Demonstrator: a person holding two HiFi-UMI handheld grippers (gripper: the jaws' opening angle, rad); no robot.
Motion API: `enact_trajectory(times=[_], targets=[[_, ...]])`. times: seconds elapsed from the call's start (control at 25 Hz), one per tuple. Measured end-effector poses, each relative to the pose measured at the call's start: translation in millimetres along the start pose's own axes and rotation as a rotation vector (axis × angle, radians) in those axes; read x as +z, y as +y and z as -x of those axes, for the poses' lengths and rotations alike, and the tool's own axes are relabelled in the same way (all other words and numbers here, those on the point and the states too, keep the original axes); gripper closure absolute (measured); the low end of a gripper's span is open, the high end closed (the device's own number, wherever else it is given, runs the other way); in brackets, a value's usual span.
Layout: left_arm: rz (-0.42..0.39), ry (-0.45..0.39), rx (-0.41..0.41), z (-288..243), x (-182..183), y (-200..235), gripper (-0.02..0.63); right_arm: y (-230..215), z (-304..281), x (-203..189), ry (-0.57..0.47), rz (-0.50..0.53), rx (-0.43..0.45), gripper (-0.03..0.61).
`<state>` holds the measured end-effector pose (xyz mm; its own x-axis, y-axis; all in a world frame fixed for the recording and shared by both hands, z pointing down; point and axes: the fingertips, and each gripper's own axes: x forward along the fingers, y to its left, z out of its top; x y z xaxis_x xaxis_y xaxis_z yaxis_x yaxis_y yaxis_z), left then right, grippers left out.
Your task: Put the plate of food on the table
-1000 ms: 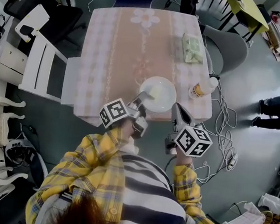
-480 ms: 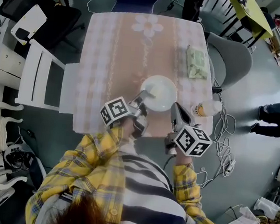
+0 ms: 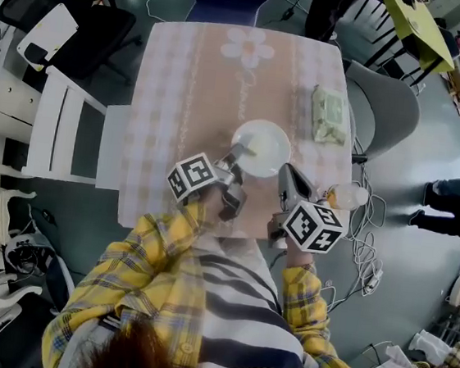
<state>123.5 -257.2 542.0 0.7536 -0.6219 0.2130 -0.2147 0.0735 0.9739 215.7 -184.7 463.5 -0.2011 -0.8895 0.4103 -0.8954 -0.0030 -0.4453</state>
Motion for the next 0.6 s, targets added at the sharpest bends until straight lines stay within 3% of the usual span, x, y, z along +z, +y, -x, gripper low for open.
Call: enact_trajectory(times=[0.6], targets=[[-0.005,-0.111,0.087,-45,21,7,0.604,-28,-46,4,0.105,0.008,0.033,0.583]])
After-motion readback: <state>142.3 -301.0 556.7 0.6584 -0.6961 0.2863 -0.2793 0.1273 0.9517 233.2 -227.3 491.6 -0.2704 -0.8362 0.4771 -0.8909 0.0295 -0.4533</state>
